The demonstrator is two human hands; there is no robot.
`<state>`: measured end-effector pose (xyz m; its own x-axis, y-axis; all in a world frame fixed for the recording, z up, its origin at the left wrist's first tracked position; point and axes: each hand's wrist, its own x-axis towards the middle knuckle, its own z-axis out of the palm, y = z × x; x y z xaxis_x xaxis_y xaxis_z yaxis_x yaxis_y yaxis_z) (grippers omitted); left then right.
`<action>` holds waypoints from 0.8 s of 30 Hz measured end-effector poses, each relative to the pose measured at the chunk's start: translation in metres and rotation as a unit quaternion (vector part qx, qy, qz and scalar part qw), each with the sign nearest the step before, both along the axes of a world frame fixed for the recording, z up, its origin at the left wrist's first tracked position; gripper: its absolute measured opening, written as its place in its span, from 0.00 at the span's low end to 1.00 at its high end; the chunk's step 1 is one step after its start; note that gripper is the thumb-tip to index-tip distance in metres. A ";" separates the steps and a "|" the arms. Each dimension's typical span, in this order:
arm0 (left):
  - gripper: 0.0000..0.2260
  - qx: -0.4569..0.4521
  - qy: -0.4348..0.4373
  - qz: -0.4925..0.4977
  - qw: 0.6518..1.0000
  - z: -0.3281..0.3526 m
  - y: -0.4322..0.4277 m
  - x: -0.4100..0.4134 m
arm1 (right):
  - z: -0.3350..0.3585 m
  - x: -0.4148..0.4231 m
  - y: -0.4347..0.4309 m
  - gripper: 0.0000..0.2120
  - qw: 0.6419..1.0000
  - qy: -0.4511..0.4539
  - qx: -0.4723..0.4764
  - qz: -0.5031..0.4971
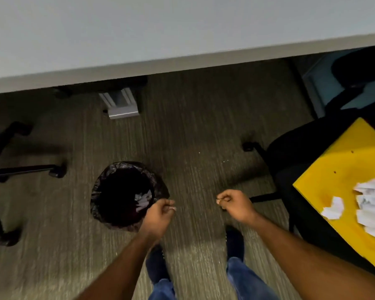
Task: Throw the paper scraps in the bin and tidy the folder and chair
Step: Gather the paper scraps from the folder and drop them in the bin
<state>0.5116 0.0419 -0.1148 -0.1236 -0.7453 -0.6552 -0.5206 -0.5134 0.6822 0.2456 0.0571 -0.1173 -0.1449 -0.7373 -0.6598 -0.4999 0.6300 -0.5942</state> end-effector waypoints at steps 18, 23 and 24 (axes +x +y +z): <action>0.16 -0.108 0.072 -0.271 0.954 0.055 -0.027 -0.275 | 0.087 -0.172 0.043 0.10 0.936 0.124 -0.290 -0.158; 0.27 -0.204 0.042 -0.454 0.867 0.077 -0.009 -0.351 | 0.109 -0.228 0.066 0.14 0.926 0.205 -0.292 -0.125; 0.30 -0.222 0.015 -0.485 0.846 0.080 -0.005 -0.363 | 0.111 -0.241 0.071 0.16 0.926 0.212 -0.283 -0.135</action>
<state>0.1485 0.0371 -0.0345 -0.8289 -0.4565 -0.3233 -0.5299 0.4554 0.7155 0.0048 0.1282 -0.0065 -0.5319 -0.8466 -0.0205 -0.6335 0.4138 -0.6538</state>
